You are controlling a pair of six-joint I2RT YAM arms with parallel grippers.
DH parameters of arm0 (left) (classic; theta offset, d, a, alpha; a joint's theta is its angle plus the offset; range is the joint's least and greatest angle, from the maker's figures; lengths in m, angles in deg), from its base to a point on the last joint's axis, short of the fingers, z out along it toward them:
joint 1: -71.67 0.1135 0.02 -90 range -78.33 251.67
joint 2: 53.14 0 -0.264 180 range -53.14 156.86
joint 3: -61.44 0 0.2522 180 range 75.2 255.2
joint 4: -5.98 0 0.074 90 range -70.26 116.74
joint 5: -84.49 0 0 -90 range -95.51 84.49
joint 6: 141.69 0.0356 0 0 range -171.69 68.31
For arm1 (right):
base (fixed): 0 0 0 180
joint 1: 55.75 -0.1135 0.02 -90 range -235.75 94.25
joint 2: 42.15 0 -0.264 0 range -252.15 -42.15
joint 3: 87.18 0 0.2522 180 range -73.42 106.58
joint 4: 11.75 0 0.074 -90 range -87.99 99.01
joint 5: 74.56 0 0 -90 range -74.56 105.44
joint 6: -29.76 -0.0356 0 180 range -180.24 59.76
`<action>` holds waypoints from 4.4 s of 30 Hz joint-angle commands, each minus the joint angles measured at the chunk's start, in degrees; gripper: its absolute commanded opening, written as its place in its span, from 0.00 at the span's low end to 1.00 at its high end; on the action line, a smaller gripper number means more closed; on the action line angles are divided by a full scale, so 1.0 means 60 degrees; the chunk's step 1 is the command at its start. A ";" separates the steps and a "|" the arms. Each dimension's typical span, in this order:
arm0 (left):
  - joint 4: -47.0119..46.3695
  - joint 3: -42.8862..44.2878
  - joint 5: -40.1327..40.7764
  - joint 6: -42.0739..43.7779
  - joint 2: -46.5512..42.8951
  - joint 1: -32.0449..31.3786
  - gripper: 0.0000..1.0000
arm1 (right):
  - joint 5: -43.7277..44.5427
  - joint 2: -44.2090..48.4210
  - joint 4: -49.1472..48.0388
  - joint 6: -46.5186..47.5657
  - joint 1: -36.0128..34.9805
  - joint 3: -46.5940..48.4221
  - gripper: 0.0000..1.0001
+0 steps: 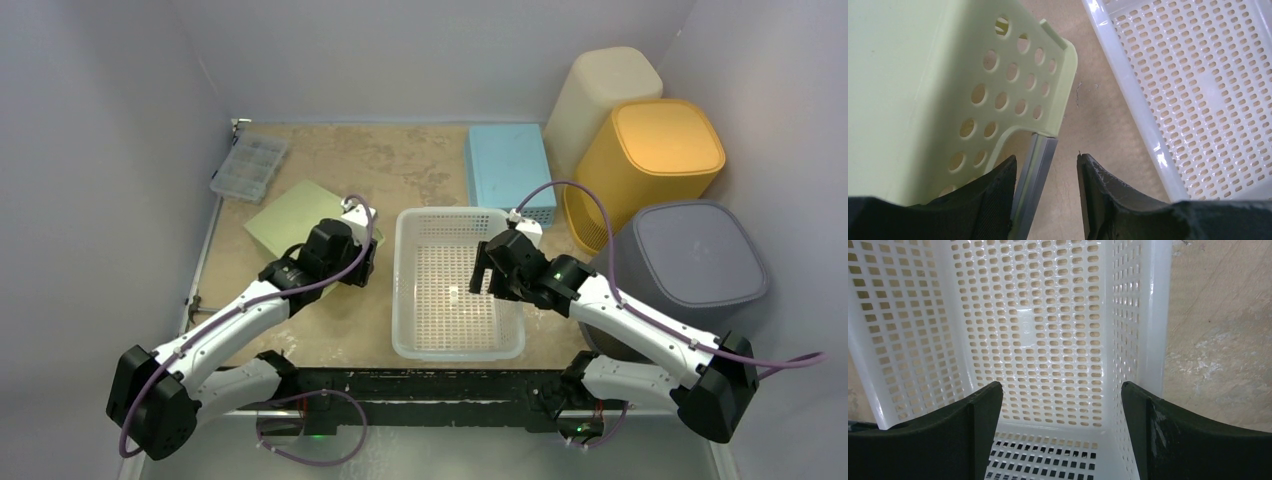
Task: Turn the large container upside down
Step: Move the container to the center of the board.
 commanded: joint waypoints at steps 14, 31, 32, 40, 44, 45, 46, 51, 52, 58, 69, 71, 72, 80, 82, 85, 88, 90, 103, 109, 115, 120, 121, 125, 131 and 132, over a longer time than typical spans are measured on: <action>0.1239 0.0414 0.2471 -0.2256 -0.0848 -0.1579 0.55 | -0.0677 -0.0279 -0.1466 0.0336 -0.0028 0.0858 0.94; 0.1736 0.0947 0.5100 -0.2645 0.0011 -0.3596 0.66 | -0.0772 -0.1254 -0.1801 0.0346 -0.0028 0.1758 0.95; 0.1869 0.0986 0.5342 -0.2715 0.0014 -0.3688 0.66 | -0.0757 -0.1226 -0.1749 0.0316 -0.0019 0.1744 0.95; 0.2440 0.1527 0.6476 -0.2880 0.0446 -0.4623 0.67 | -0.0603 -0.1069 -0.1969 0.0188 -0.0021 0.1668 0.96; 0.2405 0.1649 0.6749 -0.3042 0.0795 -0.5070 0.67 | -0.0559 -0.1067 -0.2052 0.0028 -0.0027 0.1663 0.96; 0.2465 0.1667 0.6889 -0.3111 0.0923 -0.5180 0.67 | -0.0531 -0.1050 -0.2054 -0.0039 -0.0019 0.1648 0.96; 0.2608 0.1692 0.7078 -0.3200 0.1049 -0.5298 0.67 | -0.0491 -0.1017 -0.2061 -0.0087 -0.0027 0.1624 0.96; 0.2724 0.1714 0.7240 -0.3429 0.1034 -0.5514 0.68 | -0.0425 -0.0807 -0.2094 -0.0153 -0.0028 0.1522 0.97; 0.2710 0.1752 0.7151 -0.3434 0.0874 -0.5521 0.68 | -0.0448 -0.0813 -0.2141 -0.0120 -0.0021 0.1528 0.97; 0.3530 0.2070 0.8274 -0.5235 -0.0354 -0.5429 0.90 | -0.1126 -0.1274 -0.2722 0.0489 -0.0021 0.1980 0.97; 0.4279 0.2575 0.6570 -0.5195 -0.0936 -0.1333 0.99 | -0.2727 -0.3894 -0.3321 0.2077 -0.0046 0.4553 0.95; 0.4140 0.2587 0.5797 -0.4640 -0.0992 -0.0196 0.98 | -0.2919 -0.4322 -0.3373 0.2329 -0.0131 0.4962 0.95; 0.4180 0.2579 0.5307 -0.4446 -0.0934 0.0686 0.99 | -0.2974 -0.4522 -0.3411 0.2468 -0.0189 0.5179 0.95; 0.3824 0.1764 0.2482 -0.4000 -0.0744 0.5473 0.98 | -0.3235 -0.6759 -0.2646 0.3404 -0.1111 0.7815 0.95; 0.3919 0.1706 0.2540 -0.4189 -0.0563 0.5810 0.99 | -0.3259 -0.7388 -0.2431 0.3607 -0.1313 0.8485 0.95; 0.3971 0.1467 0.2462 -0.4601 -0.0270 0.5918 0.98 | -0.3254 -0.8414 -0.1965 0.3890 -0.1494 0.9612 0.95; 0.3921 0.1274 0.2482 -0.5065 0.0042 0.5915 0.97 | -0.3121 -0.9402 -0.1391 0.4140 -0.1572 1.0678 0.95; 0.3802 0.1112 0.2397 -0.5319 0.0093 0.5919 0.97 | -0.3026 -0.9957 -0.1141 0.4226 -0.1576 1.1157 0.96; 0.1188 -0.0119 -0.0053 -0.5242 0.0238 0.5920 0.73 | -0.3146 -1.1488 -0.0939 0.4433 -0.1548 1.1982 0.95; 0.0035 0.0811 -0.2056 -0.4321 0.1556 0.5920 0.59 | -0.3307 -1.0313 -0.2183 0.3472 -0.1550 1.0205 0.93; -0.0525 0.1749 -0.2972 -0.4055 0.2873 0.5920 0.58 | -0.3537 -1.0773 -0.1908 0.3267 -0.1454 1.0616 0.93; -0.0498 0.3364 -0.2848 -0.3482 0.4205 0.5934 0.61 | -0.4258 -1.1023 -0.1849 0.3320 -0.1148 1.1425 0.93; -0.0298 0.3793 -0.2897 -0.3240 0.4555 0.5973 0.61 | -0.4379 -1.0943 -0.1891 0.3427 -0.1128 1.1529 0.94; -0.0378 0.4786 -0.3454 -0.3076 0.5568 0.6293 0.62 | -0.5405 -1.0539 -0.2182 0.3933 -0.1108 1.1546 0.98; 0.0010 0.5689 -0.3406 -0.3109 0.6057 0.6612 0.63 | -0.4096 -1.0453 -0.1105 0.4299 -0.1024 1.2131 0.99; 0.0111 0.5673 -0.3240 -0.3030 0.5996 0.6653 0.63 | -0.3837 -1.0427 -0.0864 0.4338 -0.0960 1.2282 0.98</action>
